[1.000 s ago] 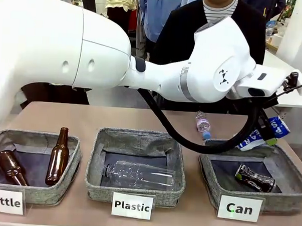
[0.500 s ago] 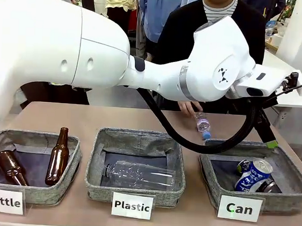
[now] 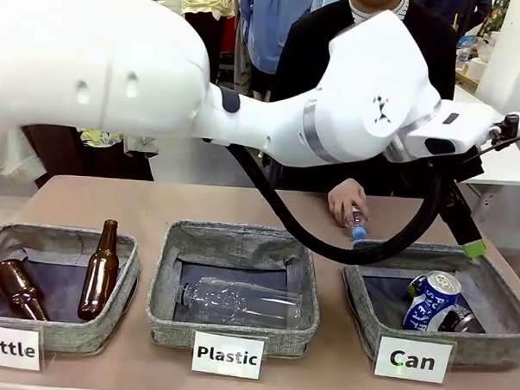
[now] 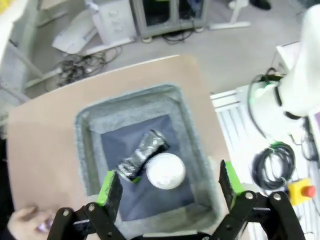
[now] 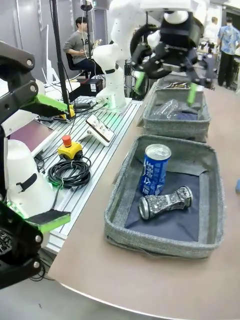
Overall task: Sort the can waste into the basket.
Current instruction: Pick up the can waste from the table and place it in the right Fabric basket.
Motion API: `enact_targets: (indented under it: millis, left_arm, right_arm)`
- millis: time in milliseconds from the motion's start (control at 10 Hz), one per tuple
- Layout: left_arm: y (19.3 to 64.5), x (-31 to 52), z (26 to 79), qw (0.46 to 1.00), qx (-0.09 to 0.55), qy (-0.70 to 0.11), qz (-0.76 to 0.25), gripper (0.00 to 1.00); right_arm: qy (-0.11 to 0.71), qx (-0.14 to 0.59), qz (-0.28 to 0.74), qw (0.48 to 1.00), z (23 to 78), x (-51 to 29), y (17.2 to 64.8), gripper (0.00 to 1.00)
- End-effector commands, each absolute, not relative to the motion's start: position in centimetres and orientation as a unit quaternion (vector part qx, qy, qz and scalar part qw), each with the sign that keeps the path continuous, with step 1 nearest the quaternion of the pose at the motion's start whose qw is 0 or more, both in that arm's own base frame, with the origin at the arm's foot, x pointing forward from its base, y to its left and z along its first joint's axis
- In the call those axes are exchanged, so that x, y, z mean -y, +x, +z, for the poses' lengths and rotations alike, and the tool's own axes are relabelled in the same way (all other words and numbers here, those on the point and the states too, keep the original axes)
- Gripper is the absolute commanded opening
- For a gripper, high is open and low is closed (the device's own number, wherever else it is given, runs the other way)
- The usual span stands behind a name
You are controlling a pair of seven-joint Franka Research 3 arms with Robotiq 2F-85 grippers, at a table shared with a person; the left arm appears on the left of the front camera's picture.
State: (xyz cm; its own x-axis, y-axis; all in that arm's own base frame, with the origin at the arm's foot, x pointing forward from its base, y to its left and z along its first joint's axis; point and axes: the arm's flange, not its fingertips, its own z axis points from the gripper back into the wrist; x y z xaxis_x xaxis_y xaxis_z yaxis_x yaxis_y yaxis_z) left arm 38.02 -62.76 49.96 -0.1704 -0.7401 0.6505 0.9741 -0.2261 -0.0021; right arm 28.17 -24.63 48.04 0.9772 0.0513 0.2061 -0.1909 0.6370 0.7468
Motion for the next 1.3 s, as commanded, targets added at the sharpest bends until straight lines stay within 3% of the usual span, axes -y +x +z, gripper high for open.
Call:
enact_targets:
  millis: [0,300,400,600,900,1200]
  left_arm:
    - [35.4,57.1,53.1,0.572,0.192,-0.298,-0.740,1.00]
    - [33.4,44.8,58.2,0.580,0.177,-0.332,-0.722,1.00]
    - [34.3,39.0,60.6,0.614,0.226,-0.324,-0.683,1.00]
    - [37.2,27.0,63.0,0.656,0.255,-0.383,-0.599,1.00]
    - [40.5,6.0,59.0,0.695,0.332,-0.497,-0.400,1.00]
    - [37.3,-9.3,48.2,0.681,0.376,-0.585,-0.231,1.00]
  right_arm:
    - [0.430,0.082,0.090,0.895,48.5,23.7,31.4,1.00]
    - [0.419,0.029,0.194,0.887,50.2,17.3,38.6,1.00]
    - [0.425,0.030,0.216,0.879,50.8,14.4,40.6,1.00]
    - [0.454,0.039,0.231,0.860,51.5,9.1,43.8,1.00]
    - [0.553,0.008,0.231,0.800,51.0,5.1,46.5,1.00]
    - [0.620,-0.004,0.196,0.760,50.0,5.0,47.9,1.00]
